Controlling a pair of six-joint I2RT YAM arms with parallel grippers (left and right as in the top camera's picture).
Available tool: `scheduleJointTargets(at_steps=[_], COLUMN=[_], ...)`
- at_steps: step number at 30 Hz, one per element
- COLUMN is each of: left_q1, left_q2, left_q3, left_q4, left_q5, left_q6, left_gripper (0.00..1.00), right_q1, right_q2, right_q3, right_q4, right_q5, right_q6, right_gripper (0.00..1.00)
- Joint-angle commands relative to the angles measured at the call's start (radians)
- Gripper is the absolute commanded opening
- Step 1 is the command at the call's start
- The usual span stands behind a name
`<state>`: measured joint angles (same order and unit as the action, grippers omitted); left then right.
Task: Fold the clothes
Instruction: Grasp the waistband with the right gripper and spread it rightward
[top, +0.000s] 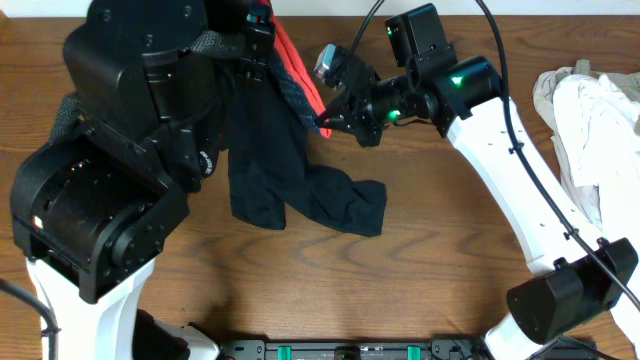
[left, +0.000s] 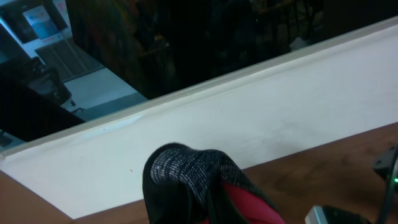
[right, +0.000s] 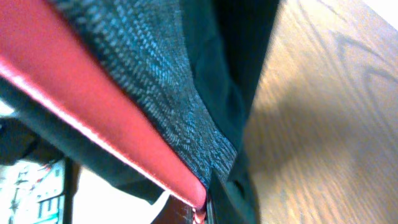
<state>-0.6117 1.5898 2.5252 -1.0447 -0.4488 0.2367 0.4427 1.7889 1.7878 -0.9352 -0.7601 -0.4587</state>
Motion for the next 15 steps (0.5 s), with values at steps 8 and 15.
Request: scheduleJointTargets(at_steps=[8,15], left_q1=[-0.002,-0.076], left_q2=[-0.063,-0.127], left_q3=[0.027,0.027], left_q4=[0.07,0.109], left_q5=[-0.087,-0.087], left_q6=[0.036,0.036], left_gripper=[0.06,0.06], right_q1=[-0.15,-0.276], right_q2=[-0.163,-0.26], right_q3=[0.232,0.519], right_q4=[0.035,0.04], right_q5=[0.538,0.66], right_q6=[0.394,0.474], right_gripper=[0.01,0.01])
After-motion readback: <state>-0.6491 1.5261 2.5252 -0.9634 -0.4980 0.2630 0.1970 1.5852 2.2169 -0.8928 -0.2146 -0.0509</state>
